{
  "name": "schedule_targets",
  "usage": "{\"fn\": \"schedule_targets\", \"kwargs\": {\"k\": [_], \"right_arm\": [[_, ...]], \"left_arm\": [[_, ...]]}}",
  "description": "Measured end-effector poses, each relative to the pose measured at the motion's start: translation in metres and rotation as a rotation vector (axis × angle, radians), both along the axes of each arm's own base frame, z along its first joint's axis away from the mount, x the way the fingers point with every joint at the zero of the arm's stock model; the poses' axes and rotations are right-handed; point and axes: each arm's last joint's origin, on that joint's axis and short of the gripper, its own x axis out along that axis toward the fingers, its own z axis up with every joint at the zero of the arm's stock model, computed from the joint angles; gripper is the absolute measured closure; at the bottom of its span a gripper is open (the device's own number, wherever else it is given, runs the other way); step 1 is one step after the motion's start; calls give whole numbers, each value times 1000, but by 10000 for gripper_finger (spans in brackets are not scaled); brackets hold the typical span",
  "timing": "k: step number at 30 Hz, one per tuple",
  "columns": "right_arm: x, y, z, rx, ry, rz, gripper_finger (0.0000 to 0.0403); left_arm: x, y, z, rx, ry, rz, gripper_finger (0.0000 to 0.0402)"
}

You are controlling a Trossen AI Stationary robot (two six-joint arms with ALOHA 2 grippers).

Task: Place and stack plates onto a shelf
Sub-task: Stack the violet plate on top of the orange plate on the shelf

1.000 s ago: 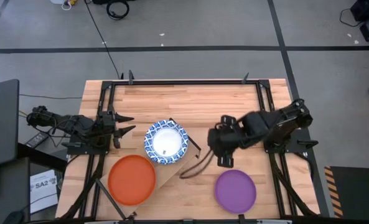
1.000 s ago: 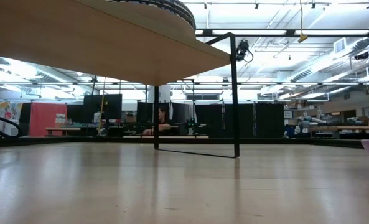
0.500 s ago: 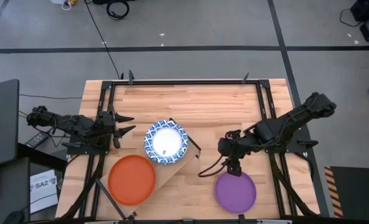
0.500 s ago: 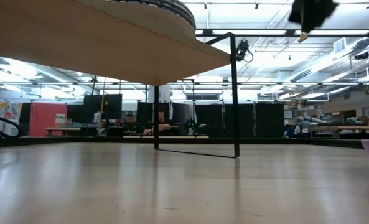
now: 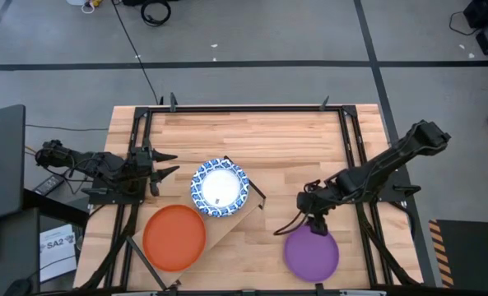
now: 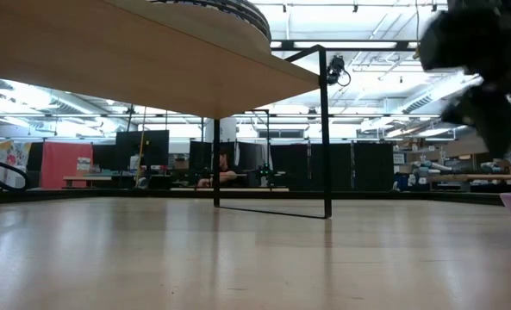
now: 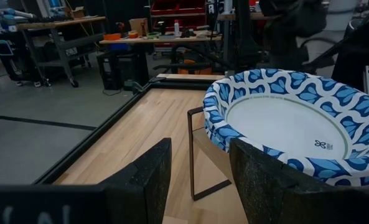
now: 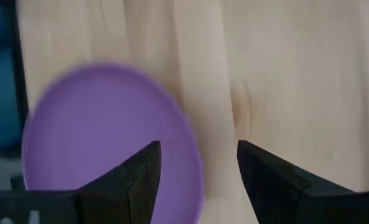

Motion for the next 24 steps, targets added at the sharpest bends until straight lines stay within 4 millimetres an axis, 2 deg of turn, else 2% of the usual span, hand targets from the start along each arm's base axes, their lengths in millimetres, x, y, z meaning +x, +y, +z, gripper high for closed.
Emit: {"fn": "schedule_targets", "kwargs": {"k": [8,24], "right_arm": [[-16,-4,-28,56,93,44,185],[-25,-8,-53,81,36,46,186]], "left_arm": [[0,0,0,-1,-1,0,233],[0,0,0,-1,-2,0,233]]}}
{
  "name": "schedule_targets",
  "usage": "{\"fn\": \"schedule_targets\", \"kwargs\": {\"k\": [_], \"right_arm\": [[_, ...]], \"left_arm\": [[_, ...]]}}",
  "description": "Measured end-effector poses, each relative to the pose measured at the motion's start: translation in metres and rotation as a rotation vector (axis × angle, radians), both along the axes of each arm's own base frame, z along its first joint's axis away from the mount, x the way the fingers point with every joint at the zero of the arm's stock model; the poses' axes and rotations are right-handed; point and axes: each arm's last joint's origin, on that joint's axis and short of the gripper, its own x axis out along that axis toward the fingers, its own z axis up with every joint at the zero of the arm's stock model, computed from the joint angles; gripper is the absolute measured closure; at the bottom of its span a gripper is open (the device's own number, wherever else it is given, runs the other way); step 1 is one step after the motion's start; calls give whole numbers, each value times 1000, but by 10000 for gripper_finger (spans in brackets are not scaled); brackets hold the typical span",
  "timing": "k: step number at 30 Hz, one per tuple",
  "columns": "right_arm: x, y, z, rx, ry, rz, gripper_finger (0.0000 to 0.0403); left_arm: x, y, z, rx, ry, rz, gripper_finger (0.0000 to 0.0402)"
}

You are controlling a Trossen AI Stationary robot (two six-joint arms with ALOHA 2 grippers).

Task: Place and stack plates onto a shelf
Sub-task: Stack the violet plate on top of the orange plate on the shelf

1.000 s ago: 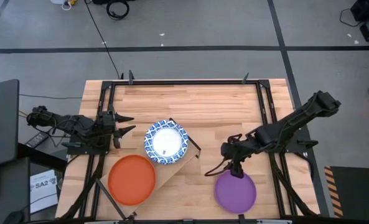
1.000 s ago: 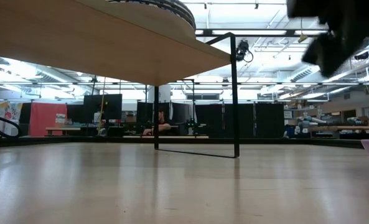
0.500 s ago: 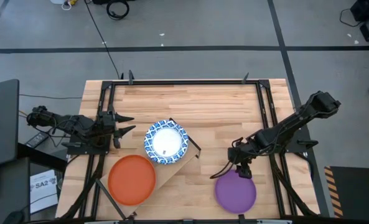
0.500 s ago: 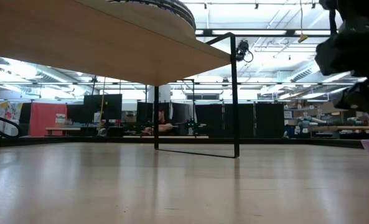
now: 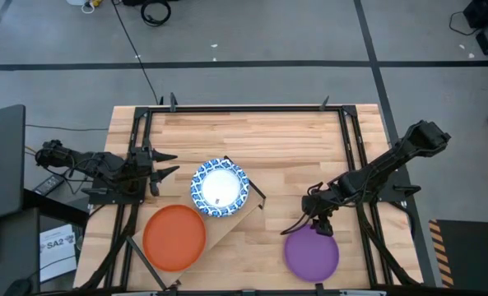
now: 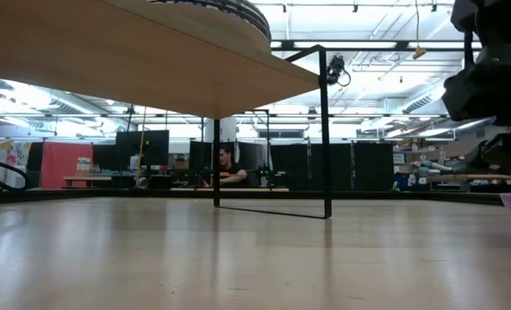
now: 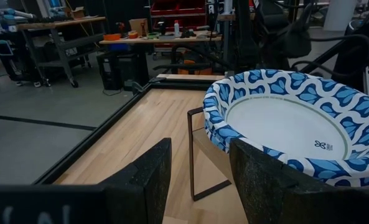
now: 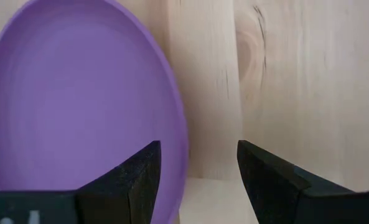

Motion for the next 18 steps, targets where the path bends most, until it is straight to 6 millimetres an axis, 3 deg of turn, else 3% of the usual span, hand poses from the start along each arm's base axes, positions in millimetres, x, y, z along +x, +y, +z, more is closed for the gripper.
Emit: {"fn": "schedule_targets", "kwargs": {"k": [9,18], "right_arm": [[-8,4,-8,2,-5,38,206],[-8,6,-8,-41,-30,27,271]], "left_arm": [[0,0,0,0,0,1,233],[0,0,0,1,0,0,233]]}}
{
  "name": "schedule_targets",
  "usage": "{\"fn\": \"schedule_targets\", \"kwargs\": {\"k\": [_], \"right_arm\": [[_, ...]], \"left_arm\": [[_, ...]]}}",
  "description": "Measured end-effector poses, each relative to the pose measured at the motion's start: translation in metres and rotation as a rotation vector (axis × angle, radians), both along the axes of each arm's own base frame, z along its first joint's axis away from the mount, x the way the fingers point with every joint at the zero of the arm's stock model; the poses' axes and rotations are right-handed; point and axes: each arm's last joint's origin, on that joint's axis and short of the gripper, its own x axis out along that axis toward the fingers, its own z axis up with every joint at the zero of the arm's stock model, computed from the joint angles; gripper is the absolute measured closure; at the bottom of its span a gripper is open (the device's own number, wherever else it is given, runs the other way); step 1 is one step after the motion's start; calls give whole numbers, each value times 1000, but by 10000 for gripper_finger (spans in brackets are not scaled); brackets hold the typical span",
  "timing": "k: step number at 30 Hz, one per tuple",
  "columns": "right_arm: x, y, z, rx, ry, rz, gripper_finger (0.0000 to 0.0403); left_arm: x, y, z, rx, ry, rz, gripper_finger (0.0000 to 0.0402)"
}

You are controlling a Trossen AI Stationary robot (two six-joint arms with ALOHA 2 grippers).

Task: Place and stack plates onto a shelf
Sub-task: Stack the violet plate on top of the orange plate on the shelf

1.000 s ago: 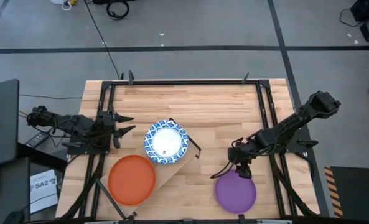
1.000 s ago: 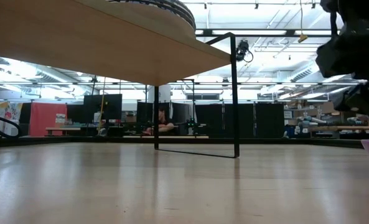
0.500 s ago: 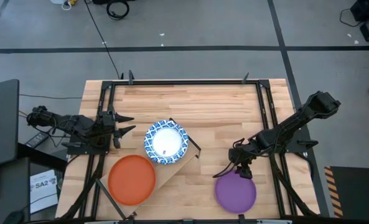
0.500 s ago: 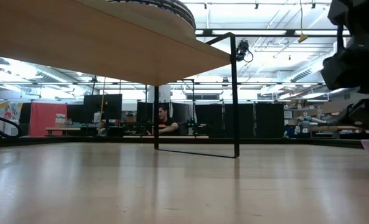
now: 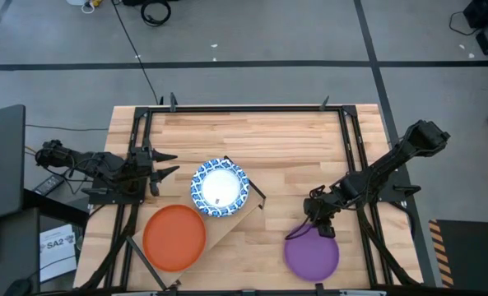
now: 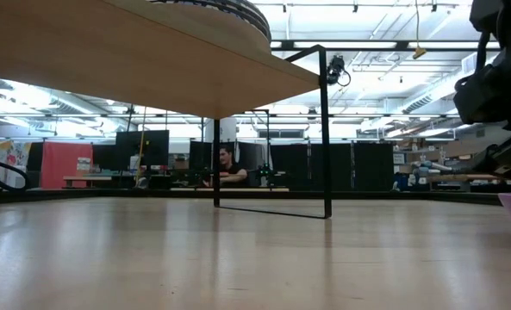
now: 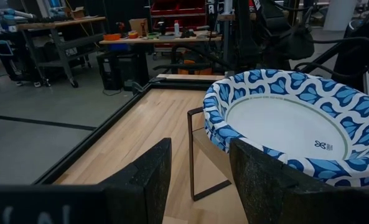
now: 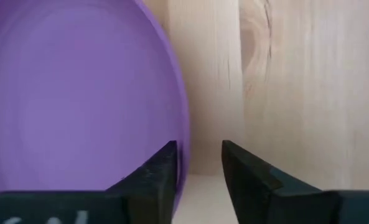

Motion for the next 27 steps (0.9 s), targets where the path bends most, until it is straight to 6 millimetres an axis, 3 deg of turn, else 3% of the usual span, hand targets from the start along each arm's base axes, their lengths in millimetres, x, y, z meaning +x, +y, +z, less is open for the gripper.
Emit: {"fn": "schedule_targets", "kwargs": {"k": [15,27], "right_arm": [[1,-1,0,10,13,-99,382],[4,-5,2,4,23,-205,386]], "left_arm": [[0,0,0,0,0,1,233],[0,0,0,0,0,0,233]]}}
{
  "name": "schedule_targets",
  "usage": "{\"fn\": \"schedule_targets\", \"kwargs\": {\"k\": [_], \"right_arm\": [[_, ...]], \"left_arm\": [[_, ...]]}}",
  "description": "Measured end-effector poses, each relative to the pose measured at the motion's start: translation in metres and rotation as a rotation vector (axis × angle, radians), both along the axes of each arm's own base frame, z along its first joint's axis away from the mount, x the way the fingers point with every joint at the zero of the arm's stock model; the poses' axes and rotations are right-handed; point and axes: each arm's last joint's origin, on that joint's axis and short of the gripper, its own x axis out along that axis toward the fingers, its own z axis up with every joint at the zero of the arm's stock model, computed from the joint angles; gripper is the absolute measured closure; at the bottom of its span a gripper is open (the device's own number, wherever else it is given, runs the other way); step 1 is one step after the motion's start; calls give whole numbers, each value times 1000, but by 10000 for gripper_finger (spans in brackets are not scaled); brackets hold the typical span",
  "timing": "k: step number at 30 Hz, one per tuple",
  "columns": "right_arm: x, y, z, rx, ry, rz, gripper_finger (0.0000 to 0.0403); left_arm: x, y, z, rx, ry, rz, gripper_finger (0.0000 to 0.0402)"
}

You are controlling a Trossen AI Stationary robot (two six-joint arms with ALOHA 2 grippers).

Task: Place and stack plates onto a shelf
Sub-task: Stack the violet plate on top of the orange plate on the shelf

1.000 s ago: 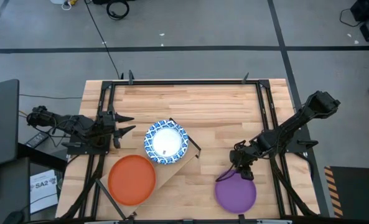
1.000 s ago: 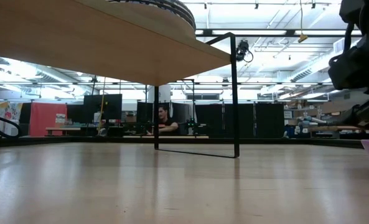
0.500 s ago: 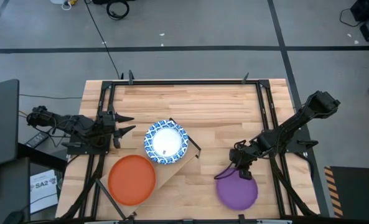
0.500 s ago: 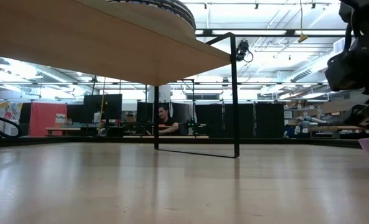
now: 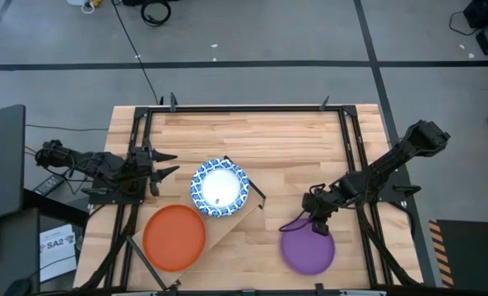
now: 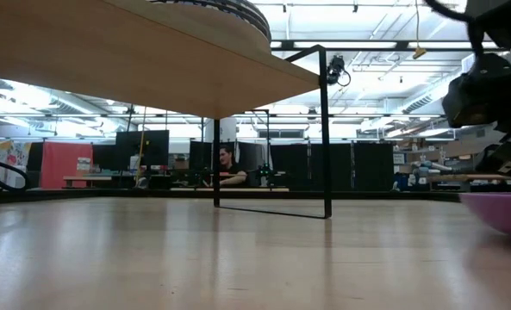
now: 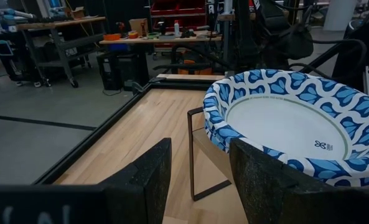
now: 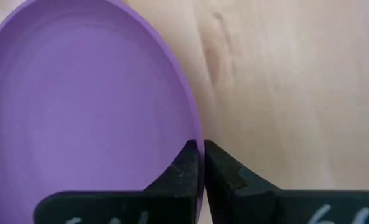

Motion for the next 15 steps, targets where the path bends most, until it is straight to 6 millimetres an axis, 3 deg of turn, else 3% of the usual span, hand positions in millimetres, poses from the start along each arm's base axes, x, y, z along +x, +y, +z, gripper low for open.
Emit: {"fn": "schedule_targets", "kwargs": {"k": [8,15], "right_arm": [[9,-10,18,-79,80,21,386],[23,-29,51,-163,136,85,386]], "left_arm": [[0,0,0,0,1,0,233],[0,0,0,0,0,0,233]]}}
